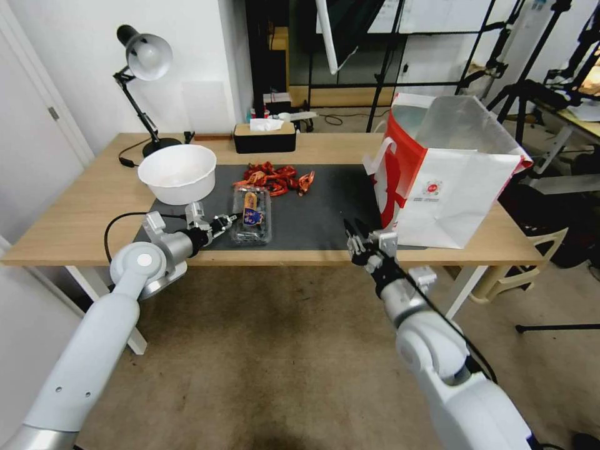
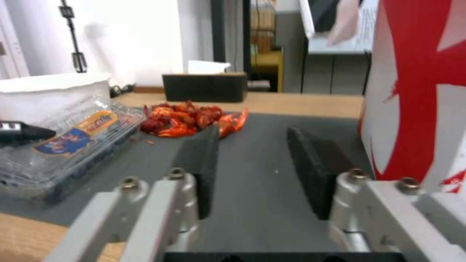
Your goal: Close the takeout container lid, then place the container into the takeout bag.
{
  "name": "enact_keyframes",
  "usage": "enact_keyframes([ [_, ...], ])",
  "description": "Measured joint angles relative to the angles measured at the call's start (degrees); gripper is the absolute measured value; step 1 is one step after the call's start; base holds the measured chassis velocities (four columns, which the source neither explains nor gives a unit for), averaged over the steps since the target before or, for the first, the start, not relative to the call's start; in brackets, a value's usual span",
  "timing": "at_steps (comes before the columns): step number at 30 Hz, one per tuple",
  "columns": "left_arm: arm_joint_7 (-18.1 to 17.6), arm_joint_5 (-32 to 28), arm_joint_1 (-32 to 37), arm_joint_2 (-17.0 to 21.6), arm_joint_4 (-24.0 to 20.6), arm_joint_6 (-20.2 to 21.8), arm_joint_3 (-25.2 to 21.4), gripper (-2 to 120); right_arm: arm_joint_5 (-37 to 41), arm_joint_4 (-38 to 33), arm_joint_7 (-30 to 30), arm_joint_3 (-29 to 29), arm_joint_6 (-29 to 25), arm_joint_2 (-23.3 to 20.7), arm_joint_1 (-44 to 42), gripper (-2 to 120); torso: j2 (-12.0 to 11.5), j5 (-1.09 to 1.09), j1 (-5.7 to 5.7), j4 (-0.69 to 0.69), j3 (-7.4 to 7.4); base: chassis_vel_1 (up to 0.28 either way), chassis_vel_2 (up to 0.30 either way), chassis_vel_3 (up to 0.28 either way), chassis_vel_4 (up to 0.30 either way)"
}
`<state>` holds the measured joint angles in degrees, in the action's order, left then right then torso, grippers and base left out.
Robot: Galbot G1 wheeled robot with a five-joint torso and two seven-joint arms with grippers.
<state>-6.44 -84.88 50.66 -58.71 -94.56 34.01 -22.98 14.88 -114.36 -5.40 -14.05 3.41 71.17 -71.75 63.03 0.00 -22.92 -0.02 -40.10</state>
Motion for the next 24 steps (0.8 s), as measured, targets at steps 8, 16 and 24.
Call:
enact_keyframes([
  [8, 2.9, 0.0, 1.8, 0.3, -2.6, -3.5, -1.3, 0, -4.4, 2.1, -0.8, -0.8, -9.9, 0.5, -6.2, 70, 0.0, -0.01, 0.00, 0.00, 0.00, 0.000, 0.000, 0.000, 0.000],
  [16, 12.4, 4.4, 0.8, 0.7, -3.2, -14.6, -0.5, 0, -5.5, 2.6, -0.4, -1.1, -11.9, 3.3, -11.2, 97, 0.0, 0.00, 0.00, 0.03, 0.00, 0.000, 0.000, 0.000, 0.000],
  [24, 21.3, 12.5, -1.6, 1.4, -4.1, -24.1, 1.5, 0, -8.5, 3.4, -0.6, 1.1, -14.4, 4.9, -13.7, 100, 0.0, 0.00, 0.00, 0.04, 0.00, 0.000, 0.000, 0.000, 0.000],
])
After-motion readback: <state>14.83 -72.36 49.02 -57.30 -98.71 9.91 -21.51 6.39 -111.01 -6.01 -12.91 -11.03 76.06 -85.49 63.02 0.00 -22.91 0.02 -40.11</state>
